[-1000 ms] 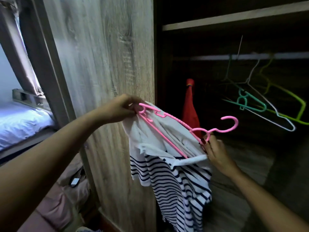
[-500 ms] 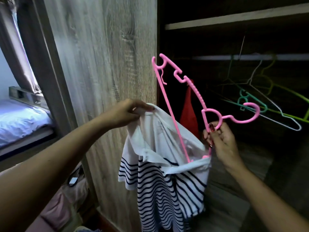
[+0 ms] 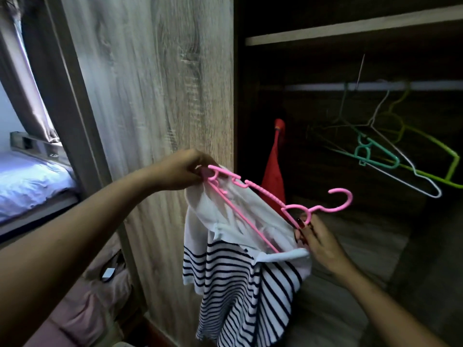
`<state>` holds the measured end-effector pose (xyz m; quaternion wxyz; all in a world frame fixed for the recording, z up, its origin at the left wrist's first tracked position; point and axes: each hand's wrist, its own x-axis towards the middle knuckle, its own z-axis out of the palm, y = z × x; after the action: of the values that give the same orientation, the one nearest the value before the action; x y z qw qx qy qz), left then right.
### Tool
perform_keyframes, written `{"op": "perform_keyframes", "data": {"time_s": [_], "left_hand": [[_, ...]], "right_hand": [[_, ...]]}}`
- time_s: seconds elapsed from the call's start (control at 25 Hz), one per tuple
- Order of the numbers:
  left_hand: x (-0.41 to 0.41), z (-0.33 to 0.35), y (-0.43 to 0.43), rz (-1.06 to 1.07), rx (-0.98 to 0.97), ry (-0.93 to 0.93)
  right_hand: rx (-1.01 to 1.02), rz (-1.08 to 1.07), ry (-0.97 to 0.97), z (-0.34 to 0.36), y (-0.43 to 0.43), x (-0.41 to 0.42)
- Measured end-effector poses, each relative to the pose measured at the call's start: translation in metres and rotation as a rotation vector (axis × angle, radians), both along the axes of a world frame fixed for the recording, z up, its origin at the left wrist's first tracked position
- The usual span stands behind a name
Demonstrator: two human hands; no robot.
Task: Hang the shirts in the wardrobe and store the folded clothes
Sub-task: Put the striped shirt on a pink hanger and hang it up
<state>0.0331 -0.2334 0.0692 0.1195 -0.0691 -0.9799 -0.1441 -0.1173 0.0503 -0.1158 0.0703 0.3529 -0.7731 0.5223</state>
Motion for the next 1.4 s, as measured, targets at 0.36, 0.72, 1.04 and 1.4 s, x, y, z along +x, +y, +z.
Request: {"op": "perform_keyframes", "data": {"time_s": [0.36,0.72,1.04,1.4], "left_hand": [[0.001,-0.024,0.018,0.069,-0.282,0.110],[-0.005,-0.081,0.030,-0.072,-0.223,0.251],[-0.008,-0.087,0.022,-0.138,-0.194,0.367],[0.005,-0.083,0.016,-0.075,-0.379,0.286]], "right_hand": [[0.246,0.146,0.221,0.026,-0.023,0.014],[0.255,0.285,0.310,0.093,-0.016,0.025],[0.044,0.360,-0.063,0.089,-0.004,0.018],[0.438,0.282,-0.500,0.028,0.031,-0.013]]}}
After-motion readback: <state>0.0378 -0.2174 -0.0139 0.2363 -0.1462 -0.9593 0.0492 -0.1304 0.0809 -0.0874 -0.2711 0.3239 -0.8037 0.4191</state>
